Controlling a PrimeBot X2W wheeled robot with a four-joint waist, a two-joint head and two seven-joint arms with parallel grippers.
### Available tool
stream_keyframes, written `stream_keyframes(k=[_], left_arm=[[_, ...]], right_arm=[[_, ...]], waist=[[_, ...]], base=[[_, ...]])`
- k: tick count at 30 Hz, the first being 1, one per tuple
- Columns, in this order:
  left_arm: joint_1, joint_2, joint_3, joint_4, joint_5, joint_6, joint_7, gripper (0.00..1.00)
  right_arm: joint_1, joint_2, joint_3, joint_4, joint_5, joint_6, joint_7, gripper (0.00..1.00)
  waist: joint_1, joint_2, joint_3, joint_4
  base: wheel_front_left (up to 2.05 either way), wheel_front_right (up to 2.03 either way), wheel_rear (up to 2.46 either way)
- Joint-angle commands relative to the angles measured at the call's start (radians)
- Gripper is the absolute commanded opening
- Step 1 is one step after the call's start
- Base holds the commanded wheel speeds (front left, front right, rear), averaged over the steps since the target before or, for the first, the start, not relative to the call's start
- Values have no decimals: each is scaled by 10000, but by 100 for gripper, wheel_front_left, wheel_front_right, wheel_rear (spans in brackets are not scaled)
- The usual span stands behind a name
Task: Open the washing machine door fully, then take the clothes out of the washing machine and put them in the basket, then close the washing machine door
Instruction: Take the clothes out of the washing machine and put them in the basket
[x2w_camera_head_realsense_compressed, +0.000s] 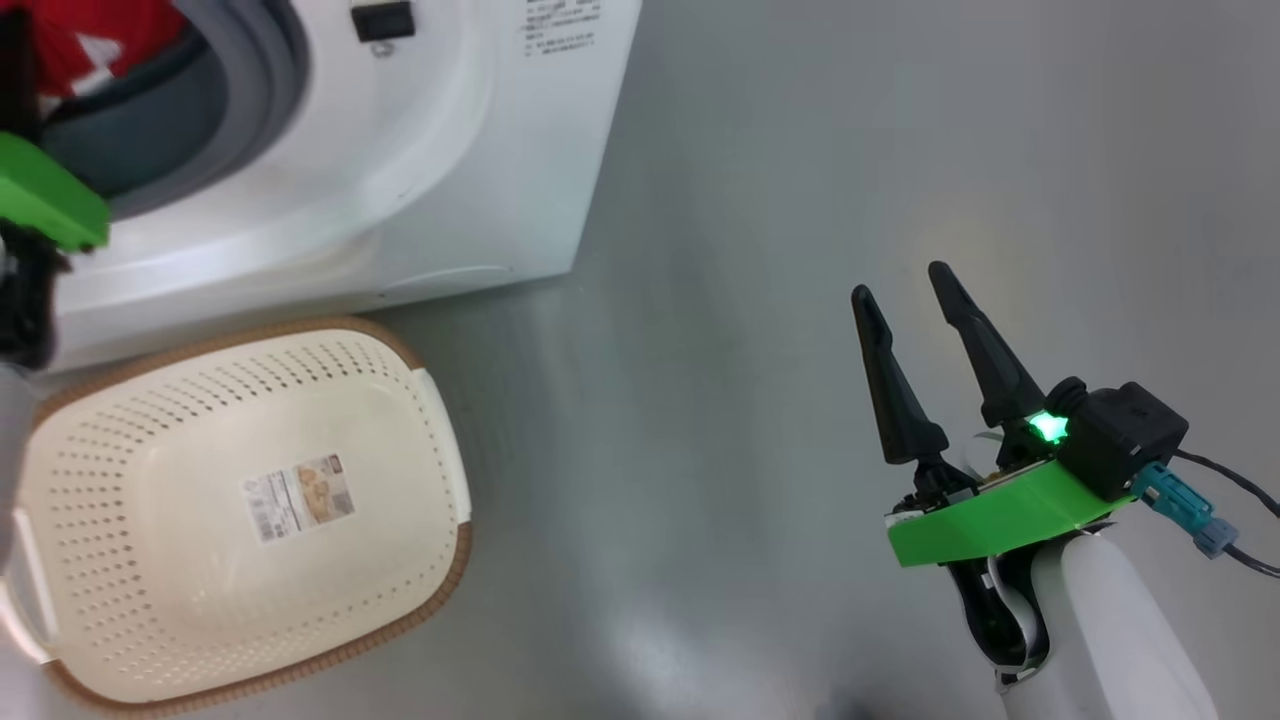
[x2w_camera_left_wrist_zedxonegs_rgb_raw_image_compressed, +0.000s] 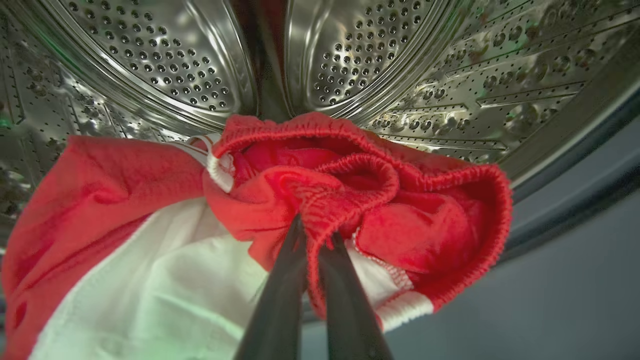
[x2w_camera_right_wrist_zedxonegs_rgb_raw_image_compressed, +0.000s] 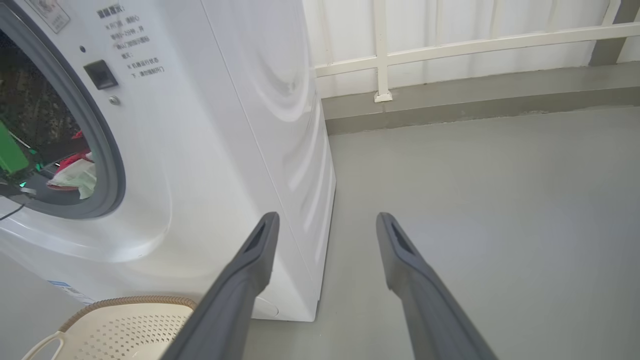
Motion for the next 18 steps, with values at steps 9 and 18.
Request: stream_keyframes(k=[9, 18], left_arm=[[1652, 515, 1982, -1916, 621, 46, -172, 0], [3911, 1, 4623, -4012, 2335, 46, -174, 0]], right_arm=[[598, 55, -216, 51, -414, 16, -48, 100], [1184, 55, -519, 145, -602, 16, -48, 100]], waist=[[0, 0, -1355, 739], [0, 0, -2219, 1104]], base=[[0, 0, 0], [0, 0, 0]])
